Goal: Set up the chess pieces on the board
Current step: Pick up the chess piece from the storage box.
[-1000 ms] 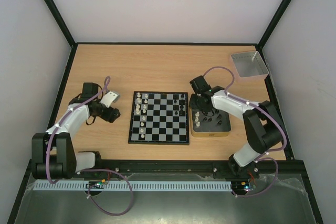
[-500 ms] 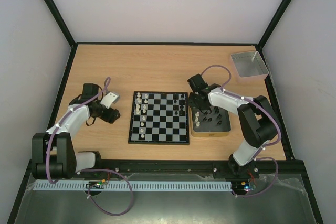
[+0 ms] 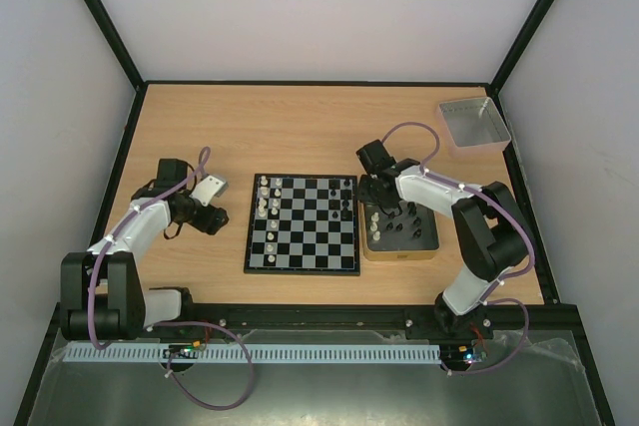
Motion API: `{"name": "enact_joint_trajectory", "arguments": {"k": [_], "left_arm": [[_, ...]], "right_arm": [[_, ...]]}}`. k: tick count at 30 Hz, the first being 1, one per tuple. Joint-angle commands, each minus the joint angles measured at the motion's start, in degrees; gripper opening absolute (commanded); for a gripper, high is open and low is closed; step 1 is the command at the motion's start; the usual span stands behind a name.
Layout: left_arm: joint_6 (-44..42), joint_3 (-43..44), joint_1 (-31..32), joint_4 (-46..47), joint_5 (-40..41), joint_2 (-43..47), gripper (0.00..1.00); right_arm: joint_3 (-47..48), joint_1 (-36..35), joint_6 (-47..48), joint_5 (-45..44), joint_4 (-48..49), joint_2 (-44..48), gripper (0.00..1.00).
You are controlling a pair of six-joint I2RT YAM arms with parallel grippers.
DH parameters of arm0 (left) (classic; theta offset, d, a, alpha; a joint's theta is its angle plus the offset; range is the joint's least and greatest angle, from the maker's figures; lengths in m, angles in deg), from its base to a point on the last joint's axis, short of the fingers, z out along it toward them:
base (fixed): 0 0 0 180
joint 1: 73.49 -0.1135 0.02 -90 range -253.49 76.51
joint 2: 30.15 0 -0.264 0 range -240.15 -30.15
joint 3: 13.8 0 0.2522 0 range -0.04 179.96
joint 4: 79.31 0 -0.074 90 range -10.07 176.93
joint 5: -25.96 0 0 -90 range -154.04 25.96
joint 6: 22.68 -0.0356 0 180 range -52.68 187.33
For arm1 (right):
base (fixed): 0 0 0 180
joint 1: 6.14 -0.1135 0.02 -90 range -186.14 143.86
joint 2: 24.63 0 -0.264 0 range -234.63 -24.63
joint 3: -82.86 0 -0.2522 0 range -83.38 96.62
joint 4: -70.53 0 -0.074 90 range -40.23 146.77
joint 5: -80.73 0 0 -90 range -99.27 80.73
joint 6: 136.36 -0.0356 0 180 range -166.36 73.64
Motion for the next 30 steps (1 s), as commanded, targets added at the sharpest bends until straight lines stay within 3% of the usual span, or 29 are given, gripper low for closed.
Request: {"name": "enact_joint_trajectory", "arguments": {"k": [1,21,30], "left_arm": [[-0.34,-0.81,0.07,-0.78,0.04,0.79,0.75],[-0.22,-0.97,0.07,-0.65,0.54,0.66,0.75],[0.42,-1.13,0.07,-0.47,1.37,1.33,0.75]], "right_arm": [[1.1,0.16,0.46,-2.17,-0.44,0.24,0.14],[1.41,-0.46,0.32,-5.55,-7.67,8.22,0.1],[9.4,-12.18,-3.14,-9.78,-16.89,13.88,0.1]]}}
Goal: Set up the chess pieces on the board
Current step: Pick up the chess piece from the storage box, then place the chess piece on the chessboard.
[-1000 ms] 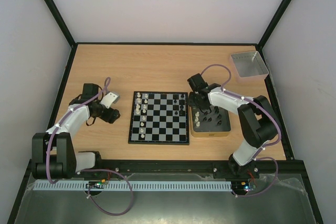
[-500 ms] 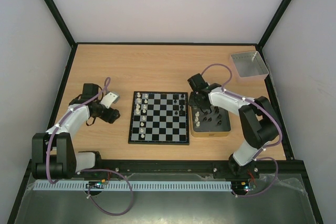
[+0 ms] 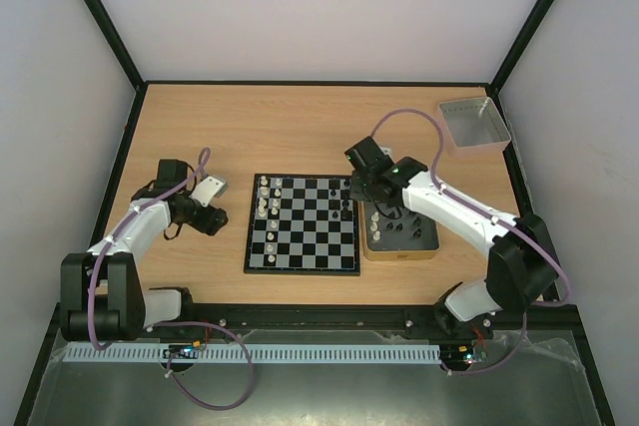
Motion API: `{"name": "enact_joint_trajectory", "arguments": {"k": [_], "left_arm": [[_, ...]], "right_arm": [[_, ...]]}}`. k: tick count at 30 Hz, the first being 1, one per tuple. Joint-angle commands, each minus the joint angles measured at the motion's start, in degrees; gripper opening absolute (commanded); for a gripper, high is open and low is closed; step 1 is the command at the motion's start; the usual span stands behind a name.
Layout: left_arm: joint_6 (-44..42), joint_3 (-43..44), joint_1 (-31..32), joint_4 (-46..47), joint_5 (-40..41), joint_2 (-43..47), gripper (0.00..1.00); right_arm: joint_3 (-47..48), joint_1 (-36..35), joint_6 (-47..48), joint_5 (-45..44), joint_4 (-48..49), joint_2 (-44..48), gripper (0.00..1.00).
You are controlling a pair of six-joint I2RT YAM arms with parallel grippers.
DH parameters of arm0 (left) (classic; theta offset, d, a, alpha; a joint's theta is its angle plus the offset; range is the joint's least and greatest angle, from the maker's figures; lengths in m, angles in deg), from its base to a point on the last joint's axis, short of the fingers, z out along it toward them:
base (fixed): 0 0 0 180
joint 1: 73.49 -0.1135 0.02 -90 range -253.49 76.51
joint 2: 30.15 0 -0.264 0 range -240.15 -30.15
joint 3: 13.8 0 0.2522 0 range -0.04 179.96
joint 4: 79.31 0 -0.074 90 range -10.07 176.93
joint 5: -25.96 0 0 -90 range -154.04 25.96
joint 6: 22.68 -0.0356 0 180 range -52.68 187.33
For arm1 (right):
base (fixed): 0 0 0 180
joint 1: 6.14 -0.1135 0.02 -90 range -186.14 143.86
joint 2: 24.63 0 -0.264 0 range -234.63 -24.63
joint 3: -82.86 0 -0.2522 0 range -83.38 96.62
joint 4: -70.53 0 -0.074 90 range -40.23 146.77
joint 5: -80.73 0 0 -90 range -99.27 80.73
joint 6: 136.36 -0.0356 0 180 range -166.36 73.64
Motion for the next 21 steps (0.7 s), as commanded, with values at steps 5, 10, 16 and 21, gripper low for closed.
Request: {"name": "enact_joint_trajectory", "arguments": {"k": [5,10,16,21], "left_arm": [[1.51,-0.94,-0.38,0.77,2.34,-0.19,0.75],[2.03,-0.1,-1.76,1.1,2.66,-1.93,0.75],[2.3,1.31,-5.28,1.65,3.66,-2.85,0.75],[2.08,1.94,-9.22,1.92,2.86,-4.62,0.75]], "right_arm": [[11.64,-12.37,-3.62,-1.81,-6.32,-1.89,0.09],[19.42,-17.79,-2.39,-0.16,-5.36,-11.0,0.07],[32.46,-21.08,0.9,1.7,-9.56,-21.95,0.07],[40.98,-23.41,2.55,2.6,-13.0,-28.95,0.07]]}}
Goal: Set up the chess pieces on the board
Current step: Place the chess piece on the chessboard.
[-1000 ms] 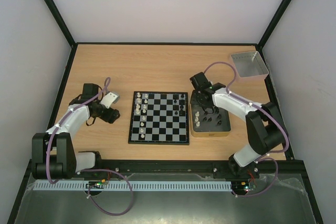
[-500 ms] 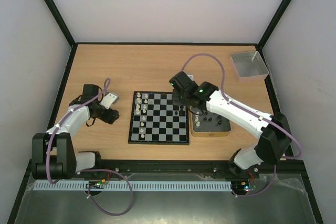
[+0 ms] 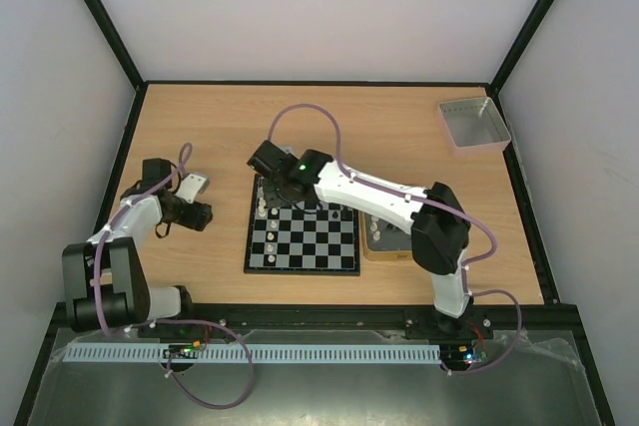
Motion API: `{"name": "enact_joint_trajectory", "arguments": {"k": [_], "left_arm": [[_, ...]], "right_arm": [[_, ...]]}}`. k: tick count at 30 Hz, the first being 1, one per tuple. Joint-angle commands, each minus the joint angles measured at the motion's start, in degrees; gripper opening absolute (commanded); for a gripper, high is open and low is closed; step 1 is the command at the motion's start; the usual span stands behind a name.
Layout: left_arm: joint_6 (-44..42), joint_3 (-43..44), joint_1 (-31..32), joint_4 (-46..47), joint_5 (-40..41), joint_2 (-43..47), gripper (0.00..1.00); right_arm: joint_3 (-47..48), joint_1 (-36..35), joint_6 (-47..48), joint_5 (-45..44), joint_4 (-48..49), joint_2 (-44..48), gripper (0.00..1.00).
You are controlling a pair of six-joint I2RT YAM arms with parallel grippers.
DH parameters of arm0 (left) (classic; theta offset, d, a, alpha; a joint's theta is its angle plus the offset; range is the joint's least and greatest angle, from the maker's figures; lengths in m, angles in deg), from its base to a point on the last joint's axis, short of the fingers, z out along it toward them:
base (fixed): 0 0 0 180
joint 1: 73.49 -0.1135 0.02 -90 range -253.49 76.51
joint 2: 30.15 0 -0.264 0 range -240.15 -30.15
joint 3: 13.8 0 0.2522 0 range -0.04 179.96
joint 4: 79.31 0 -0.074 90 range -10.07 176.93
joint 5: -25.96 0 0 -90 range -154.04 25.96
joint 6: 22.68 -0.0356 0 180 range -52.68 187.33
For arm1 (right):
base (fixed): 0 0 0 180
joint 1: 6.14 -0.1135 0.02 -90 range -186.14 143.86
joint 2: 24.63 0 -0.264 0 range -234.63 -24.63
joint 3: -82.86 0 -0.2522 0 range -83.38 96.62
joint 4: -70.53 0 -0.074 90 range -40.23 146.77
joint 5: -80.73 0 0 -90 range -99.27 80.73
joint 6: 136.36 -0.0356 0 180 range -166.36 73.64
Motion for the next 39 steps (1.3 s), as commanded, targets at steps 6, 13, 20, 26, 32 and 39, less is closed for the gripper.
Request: {"name": "enact_joint_trajectory", "arguments": {"k": [6,13,20,26,32,39], "left_arm": [[0.57,1.17,-4.18,0.68,-0.99,-1.86,0.75],[0.57,0.92,-5.08,0.5,-1.68,-1.48,0.75],[0.02,-0.6,-5.72,0.85,-2.15,-0.73,0.75],[-0.55,-1.13,-6.3,0.73,-2.39,-0.55,0.75],[-0.73,-1.44,-6.74,0.96,-2.67,-0.67,0.75],[-0.66,-1.46,-6.88,1.33,-3.0,-1.41,0.75]], "right_arm": [[12.52,-4.68,2.64,0.6,-7.45,-9.36,0.07],[16.7,-7.09,4.0,0.64,-10.04,-13.29,0.07],[15.98,-7.16,4.2,0.52,-8.93,-15.36,0.07],[15.82,-7.19,4.27,0.31,-7.23,-17.26,0.07],[15.76,-6.84,4.36,0.47,-5.81,-18.38,0.07],[14.48,-5.64,4.42,0.7,-4.27,-18.18,0.07]]}}
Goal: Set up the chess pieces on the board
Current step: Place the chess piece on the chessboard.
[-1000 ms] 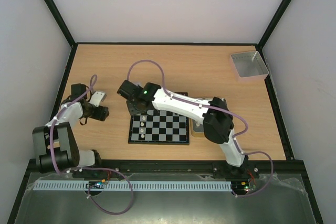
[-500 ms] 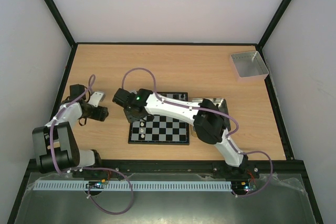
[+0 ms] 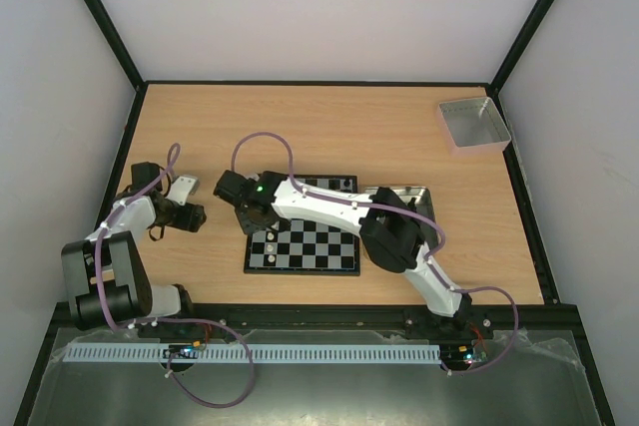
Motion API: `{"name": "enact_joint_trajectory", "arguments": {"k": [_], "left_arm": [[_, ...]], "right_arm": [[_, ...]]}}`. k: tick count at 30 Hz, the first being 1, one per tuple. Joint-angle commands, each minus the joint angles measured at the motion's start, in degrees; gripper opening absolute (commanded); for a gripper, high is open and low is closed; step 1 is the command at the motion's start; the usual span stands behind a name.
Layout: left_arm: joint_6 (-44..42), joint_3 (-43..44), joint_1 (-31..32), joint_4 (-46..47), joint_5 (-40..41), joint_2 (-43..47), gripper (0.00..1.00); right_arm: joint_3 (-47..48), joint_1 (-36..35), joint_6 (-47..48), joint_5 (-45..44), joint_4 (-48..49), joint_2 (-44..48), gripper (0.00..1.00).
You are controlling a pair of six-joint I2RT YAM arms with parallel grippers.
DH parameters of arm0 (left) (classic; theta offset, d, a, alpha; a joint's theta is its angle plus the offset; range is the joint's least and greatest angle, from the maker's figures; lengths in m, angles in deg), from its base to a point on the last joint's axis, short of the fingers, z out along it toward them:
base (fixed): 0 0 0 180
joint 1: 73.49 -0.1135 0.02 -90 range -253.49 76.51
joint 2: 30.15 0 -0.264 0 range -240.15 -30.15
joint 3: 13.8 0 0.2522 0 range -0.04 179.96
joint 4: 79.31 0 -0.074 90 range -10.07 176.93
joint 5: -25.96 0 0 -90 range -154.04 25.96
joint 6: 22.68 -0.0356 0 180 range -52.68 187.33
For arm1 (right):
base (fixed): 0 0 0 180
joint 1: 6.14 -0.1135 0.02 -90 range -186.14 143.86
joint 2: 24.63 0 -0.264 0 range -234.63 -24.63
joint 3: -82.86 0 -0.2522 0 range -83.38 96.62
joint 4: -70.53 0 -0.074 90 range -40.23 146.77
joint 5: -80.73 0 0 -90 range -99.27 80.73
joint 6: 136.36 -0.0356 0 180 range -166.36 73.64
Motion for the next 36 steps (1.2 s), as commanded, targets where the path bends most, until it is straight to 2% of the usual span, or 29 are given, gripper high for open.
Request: {"name": "enact_joint_trajectory", "arguments": {"k": [1,36], "left_arm": [[-0.32,-0.63,-0.34,0.04,-0.99,0.0,0.75],[-0.3,-0.63,-0.43,0.77,-1.42,-1.77,0.76]], "right_arm": [[-0.18,1.11,0.9,-0.56,1.36,-0.21,0.07],[-3.67,2.19,0.86,2.61,5.05,-0.86,0.08]]}}
